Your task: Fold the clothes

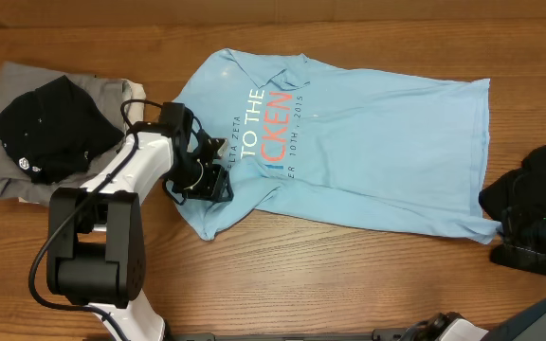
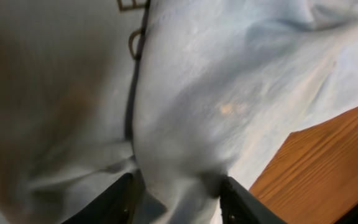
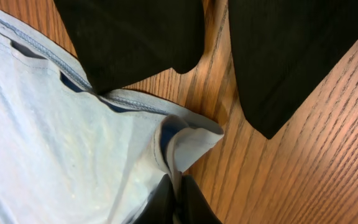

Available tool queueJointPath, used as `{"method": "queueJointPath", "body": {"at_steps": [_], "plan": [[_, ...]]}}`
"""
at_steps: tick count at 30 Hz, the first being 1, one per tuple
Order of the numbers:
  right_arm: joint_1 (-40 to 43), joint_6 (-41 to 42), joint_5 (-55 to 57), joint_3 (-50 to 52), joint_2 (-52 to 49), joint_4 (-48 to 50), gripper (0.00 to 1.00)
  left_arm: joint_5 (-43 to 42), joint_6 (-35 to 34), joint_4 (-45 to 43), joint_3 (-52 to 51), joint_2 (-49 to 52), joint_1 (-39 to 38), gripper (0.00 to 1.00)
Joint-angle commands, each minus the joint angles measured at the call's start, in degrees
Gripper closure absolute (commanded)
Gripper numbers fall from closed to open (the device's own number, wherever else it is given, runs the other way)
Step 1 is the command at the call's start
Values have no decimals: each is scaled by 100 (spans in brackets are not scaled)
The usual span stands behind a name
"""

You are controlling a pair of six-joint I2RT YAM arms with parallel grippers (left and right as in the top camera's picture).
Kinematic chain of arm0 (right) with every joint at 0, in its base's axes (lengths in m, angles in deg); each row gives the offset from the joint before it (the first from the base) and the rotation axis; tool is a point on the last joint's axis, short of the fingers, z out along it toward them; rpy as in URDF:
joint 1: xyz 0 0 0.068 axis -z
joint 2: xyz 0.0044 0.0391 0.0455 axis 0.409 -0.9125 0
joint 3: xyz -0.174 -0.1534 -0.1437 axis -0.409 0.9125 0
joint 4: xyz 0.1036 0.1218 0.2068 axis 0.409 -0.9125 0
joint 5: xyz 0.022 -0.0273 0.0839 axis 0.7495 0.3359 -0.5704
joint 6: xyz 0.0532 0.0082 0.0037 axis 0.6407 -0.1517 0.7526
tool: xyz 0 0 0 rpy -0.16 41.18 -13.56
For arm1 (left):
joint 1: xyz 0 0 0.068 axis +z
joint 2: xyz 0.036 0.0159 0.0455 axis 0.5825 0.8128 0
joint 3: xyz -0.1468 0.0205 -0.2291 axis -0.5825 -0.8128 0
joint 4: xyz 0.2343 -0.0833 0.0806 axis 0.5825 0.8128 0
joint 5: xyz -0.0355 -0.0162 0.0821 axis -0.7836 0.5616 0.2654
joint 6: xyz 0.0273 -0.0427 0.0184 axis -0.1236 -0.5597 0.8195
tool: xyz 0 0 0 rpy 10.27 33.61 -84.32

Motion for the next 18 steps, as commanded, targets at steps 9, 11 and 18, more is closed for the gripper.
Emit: {"method": "queueJointPath", "body": {"at_steps": [9, 11, 18], "plan": [[-11, 2, -11, 20, -15, -4, 96, -101, -343, 17, -254, 46, 520, 55], [-13, 2, -9, 20, -15, -4, 96, -308, -334, 2, -256, 46, 632, 55], [-13, 2, -9, 20, -15, -4, 96, -835, -144, -151, -308, 46, 555, 55]]}}
